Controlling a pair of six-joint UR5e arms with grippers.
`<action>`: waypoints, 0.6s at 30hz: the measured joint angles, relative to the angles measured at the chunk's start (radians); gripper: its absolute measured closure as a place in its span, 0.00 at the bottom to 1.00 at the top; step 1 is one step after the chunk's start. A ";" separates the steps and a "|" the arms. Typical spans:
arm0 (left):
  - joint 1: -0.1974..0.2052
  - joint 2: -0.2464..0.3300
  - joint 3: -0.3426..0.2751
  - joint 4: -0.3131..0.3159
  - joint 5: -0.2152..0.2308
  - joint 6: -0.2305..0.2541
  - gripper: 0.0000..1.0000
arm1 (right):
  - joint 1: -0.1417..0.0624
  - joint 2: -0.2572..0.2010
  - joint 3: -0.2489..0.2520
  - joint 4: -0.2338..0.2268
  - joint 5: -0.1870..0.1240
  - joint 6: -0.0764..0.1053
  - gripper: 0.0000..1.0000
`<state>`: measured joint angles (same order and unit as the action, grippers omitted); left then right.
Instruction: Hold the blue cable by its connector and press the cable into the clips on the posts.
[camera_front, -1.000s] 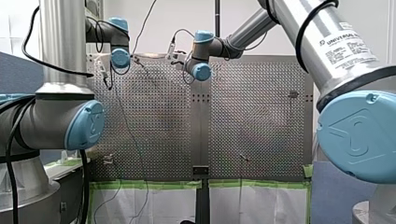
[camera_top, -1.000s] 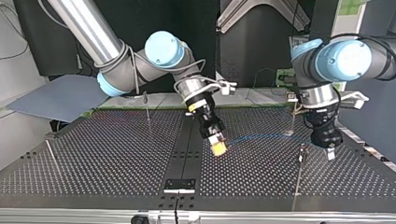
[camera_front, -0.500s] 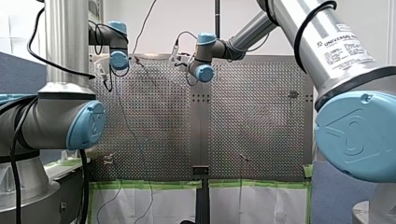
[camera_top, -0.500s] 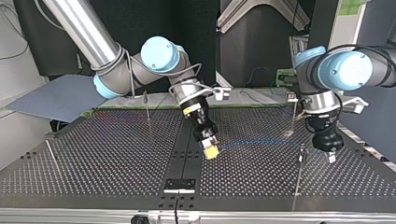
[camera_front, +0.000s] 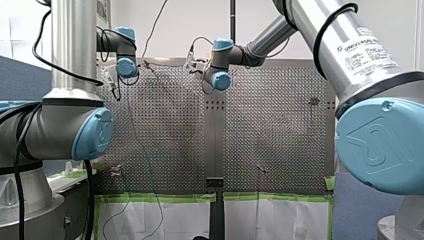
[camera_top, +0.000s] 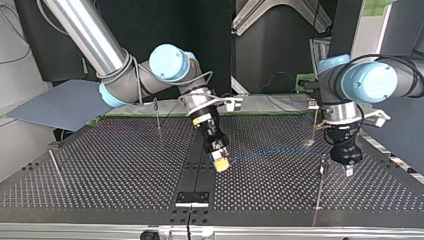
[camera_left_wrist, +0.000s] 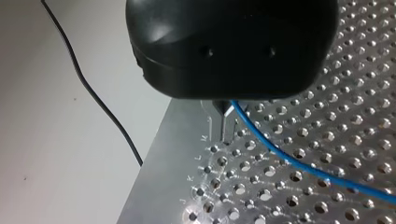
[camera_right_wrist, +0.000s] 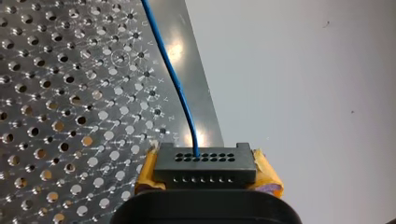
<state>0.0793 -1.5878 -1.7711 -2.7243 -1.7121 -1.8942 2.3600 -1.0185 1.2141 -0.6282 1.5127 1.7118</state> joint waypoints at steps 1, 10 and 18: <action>0.001 0.000 0.001 0.001 0.005 -0.003 1.00 | 0.000 0.001 0.000 0.000 0.000 0.000 1.00; 0.021 -0.019 0.026 0.021 0.040 -0.048 1.00 | -0.011 0.015 -0.001 -0.002 0.008 0.000 1.00; 0.039 -0.049 0.055 0.038 0.063 -0.069 1.00 | -0.031 0.018 -0.018 -0.003 0.012 0.002 1.00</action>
<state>0.1185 -1.6369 -1.7163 -2.6863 -1.6492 -1.9635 2.3294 -1.0007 1.1956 -0.6311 1.5251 1.7138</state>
